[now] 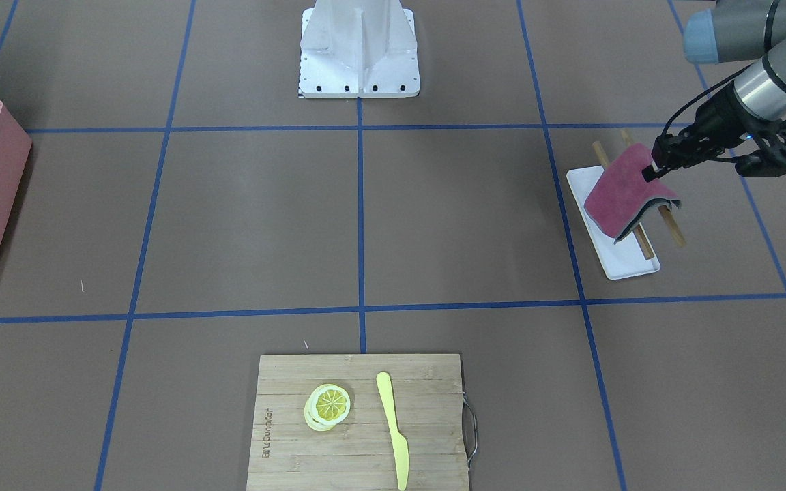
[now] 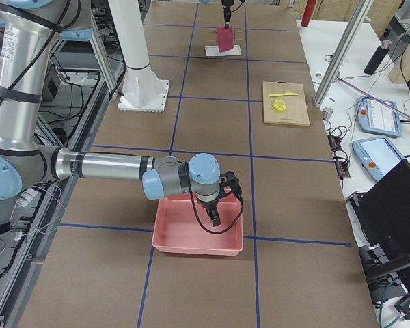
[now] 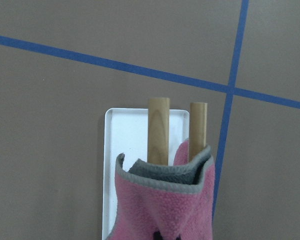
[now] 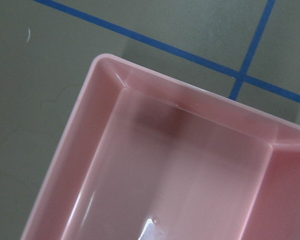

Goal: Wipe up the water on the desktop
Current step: 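Lower the left gripper onto the pink cloth on the sticks and grasp it, then lift the pink cloth off the sticks with the left gripper while the right arm approaches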

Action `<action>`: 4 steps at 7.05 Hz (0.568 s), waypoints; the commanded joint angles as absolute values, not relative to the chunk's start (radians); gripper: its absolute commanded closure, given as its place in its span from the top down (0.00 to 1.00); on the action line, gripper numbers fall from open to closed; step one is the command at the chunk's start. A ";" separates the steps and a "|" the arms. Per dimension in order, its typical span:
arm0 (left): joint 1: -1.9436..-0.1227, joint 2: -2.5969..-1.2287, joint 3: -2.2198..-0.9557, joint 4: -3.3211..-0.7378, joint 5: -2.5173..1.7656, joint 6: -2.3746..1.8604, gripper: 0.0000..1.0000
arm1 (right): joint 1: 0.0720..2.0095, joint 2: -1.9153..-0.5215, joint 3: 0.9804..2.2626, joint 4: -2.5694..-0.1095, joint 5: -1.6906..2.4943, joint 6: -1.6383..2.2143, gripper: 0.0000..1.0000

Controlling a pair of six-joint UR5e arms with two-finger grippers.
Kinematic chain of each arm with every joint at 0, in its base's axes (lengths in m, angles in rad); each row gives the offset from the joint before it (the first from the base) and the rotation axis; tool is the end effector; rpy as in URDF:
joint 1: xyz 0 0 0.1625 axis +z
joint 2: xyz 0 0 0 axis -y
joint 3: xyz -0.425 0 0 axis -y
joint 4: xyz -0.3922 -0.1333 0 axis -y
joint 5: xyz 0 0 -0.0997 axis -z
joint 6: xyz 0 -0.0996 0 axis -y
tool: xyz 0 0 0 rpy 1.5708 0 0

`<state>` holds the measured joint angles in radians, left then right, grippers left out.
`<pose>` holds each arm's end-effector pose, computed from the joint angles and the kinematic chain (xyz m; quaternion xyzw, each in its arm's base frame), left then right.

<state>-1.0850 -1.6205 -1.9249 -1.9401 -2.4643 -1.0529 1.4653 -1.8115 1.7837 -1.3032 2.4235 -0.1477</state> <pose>0.1827 -0.4653 0.4079 -0.0341 0.5240 -0.0773 0.8475 0.0155 -0.4070 0.6261 0.1175 -0.4082 -0.1632 0.8905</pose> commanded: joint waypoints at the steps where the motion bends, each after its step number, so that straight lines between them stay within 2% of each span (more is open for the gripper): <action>1: -1.091 -1.861 -1.934 -1.820 -2.511 -1.247 0.00 | 1.404 -1.752 1.805 -1.299 2.464 -0.097 1.00; 2: -1.025 -1.943 -1.934 -1.797 -2.467 -1.355 0.00 | 1.355 -1.732 1.831 -1.286 2.462 -0.065 1.00; 4: -0.861 -2.137 -1.896 -1.702 -2.274 -1.521 0.00 | 1.187 -1.672 1.867 -1.034 2.436 0.284 0.99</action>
